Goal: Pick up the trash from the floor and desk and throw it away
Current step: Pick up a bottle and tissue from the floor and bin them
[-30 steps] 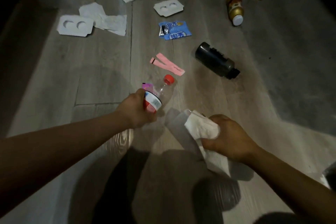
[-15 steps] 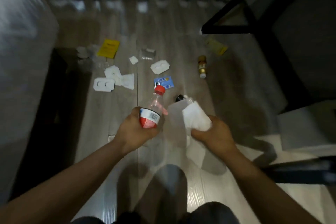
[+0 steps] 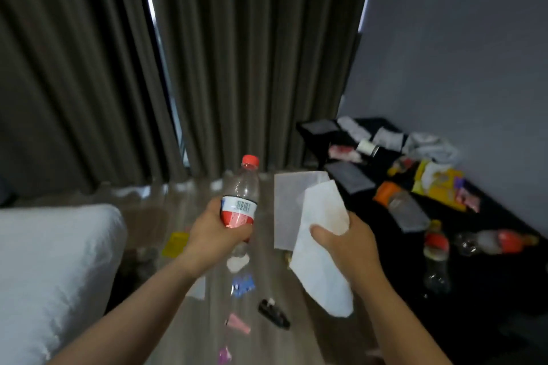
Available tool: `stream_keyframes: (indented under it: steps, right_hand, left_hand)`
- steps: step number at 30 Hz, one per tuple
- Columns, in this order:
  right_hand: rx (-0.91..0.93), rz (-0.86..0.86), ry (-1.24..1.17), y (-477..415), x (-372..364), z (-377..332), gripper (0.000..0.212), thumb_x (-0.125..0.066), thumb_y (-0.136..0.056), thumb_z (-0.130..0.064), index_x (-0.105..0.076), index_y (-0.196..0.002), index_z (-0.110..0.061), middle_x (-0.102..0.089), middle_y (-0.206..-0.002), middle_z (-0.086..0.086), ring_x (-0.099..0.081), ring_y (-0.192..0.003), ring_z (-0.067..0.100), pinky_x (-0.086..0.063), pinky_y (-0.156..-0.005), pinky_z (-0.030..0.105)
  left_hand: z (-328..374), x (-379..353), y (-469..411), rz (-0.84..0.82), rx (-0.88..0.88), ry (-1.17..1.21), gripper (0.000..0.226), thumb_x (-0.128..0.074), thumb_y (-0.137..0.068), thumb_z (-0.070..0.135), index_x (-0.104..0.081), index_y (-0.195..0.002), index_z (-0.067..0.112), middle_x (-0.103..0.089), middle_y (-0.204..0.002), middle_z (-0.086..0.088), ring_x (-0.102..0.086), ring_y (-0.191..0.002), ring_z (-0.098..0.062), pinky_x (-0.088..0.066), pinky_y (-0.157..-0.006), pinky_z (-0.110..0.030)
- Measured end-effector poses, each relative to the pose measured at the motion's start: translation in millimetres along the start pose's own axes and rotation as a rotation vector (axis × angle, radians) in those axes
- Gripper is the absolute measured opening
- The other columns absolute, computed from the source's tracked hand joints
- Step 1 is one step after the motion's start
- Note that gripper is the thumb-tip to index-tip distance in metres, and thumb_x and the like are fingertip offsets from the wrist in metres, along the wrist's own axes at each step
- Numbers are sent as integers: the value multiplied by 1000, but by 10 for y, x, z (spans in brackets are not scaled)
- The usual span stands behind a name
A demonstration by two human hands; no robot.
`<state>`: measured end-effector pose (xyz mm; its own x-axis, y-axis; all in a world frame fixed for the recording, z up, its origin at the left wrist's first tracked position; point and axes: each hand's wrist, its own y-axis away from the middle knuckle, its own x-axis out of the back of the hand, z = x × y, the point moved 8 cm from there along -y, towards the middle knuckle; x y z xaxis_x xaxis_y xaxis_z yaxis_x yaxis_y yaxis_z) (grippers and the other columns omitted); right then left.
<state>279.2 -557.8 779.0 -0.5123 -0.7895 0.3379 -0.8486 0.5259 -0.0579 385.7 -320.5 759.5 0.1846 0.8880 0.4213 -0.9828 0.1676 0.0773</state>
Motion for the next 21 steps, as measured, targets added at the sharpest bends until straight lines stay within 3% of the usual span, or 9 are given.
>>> stream_keyframes:
  steps: [3,7,11,17,21]
  right_hand:
    - [133,79,2,-30,582,-804,31,-75,-74,-25,-52,-94,-33,-55,-87,-19,-51,-77,-4,-41,-57,19]
    - [268,211,6,138,1262,-1689,25,-77,-70,-26,-54,-75,-33,-58,-82,-20,-55,-78,-2,-42,-57,19]
    - [350,305,-32,485,1714,-2411,14,-76,-70,-24,-64,-78,-26,-70,-73,-9,-67,-68,6,-54,-55,24]
    - [442,444,-129,1269,2065,-3173,9,-73,-76,-18,-67,-79,-22,-73,-73,-13,-69,-61,6,-51,-44,19]
    - [458,576,-82,1860,2130,-3409,10,-74,-74,-19,-67,-80,-21,-73,-75,-10,-70,-64,8,-53,-49,22]
  left_hand:
    - [853,109,109,16,-137,25,56,-79,-61,22,-52,-109,32,-67,-87,7,-64,-73,-8,-46,-53,-17]
    - [1866,253,359,7,-331,92,54,-78,-63,28,-50,-108,36,-64,-89,10,-62,-74,-5,-40,-44,-6]
    - [2708,494,716,-42,-547,144,55,-77,-63,32,-49,-109,40,-64,-89,13,-63,-73,-1,-43,-46,-6]
    - [3406,937,1285,-158,-786,226,57,-79,-65,34,-50,-114,38,-65,-96,15,-65,-80,1,-49,-59,-10]
    - [3527,1097,1578,-277,-892,298,51,-81,-68,32,-52,-109,43,-67,-95,17,-66,-82,2,-51,-59,-11]
